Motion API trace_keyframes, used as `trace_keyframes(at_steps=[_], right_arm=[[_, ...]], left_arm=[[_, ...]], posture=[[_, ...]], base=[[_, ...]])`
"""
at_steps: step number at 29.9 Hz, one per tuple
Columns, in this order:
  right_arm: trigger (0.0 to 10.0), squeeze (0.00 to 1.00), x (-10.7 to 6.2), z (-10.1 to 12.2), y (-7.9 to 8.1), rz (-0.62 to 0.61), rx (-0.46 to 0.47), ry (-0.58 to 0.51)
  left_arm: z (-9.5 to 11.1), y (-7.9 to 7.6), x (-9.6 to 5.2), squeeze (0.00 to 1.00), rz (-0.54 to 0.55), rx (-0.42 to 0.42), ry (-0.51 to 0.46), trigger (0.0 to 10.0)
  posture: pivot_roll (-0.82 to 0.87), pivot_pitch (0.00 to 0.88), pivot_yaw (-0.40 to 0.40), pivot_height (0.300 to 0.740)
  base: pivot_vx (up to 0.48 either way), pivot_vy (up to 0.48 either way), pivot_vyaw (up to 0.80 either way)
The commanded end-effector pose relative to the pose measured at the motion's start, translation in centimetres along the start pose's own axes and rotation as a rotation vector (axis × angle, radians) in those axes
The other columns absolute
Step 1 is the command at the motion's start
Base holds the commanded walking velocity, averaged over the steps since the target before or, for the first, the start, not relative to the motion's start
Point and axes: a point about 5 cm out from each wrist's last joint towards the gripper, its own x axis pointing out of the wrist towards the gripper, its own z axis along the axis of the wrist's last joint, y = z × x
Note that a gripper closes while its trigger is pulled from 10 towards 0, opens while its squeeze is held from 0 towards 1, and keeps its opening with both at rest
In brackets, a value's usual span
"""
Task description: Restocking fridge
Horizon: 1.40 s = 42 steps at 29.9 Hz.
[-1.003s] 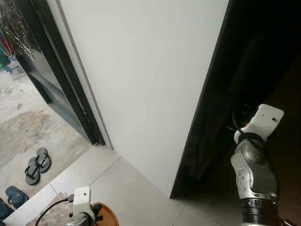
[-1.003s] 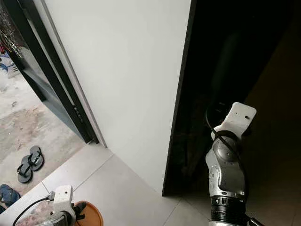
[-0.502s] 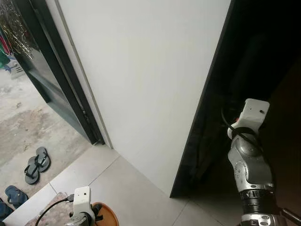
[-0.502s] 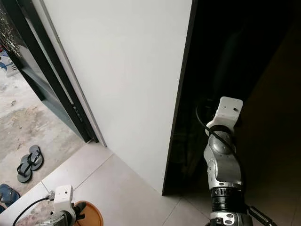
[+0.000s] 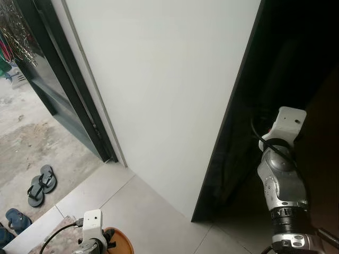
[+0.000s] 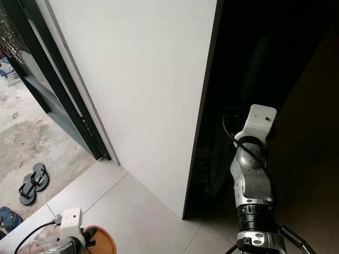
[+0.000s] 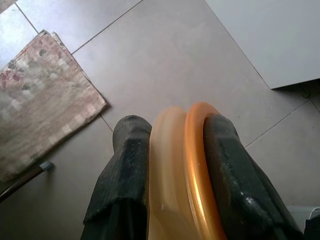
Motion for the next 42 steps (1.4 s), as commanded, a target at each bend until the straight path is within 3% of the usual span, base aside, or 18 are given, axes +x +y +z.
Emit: trace_keyframes(at_steps=[1,11,21,34,42], right_arm=[[10.0,0.0,0.1,0.4,0.1,-0.004,0.003,-0.021],[10.0,0.0,0.6,0.6,0.4,0.014,-0.002,-0.032],[10.0,0.0,1.4,1.3,-0.3,-0.011,-0.016,-0.054],[10.0,0.0,0.5,0.0,-0.7,-0.064,-0.005,-0.03],[10.0,0.0,0.2,0.0,-3.6,-0.165,-0.023,-0.042]], left_arm=[[-1.1,0.3,-0.2,0.0,0.005,0.019,0.053,10.0],[-1.1,0.2,-0.2,0.0,0.004,0.017,0.053,10.0],[-1.1,0.2,-0.2,0.0,0.005,0.018,0.052,10.0],[-1.1,0.2,-0.1,0.0,0.005,0.017,0.053,10.0],[-1.1,0.3,-0.1,0.0,0.009,0.023,0.054,10.0]], posture=[[-0.04,0.081,0.033,0.74],[-0.03,0.07,0.035,0.74],[-0.03,0.062,0.033,0.74],[-0.02,0.073,0.033,0.74],[-0.04,0.081,0.038,0.74]], base=[[0.0,0.0,0.0],[0.0,0.0,0.0],[0.0,0.0,0.0],[0.0,0.0,0.0],[0.0,0.0,0.0]])
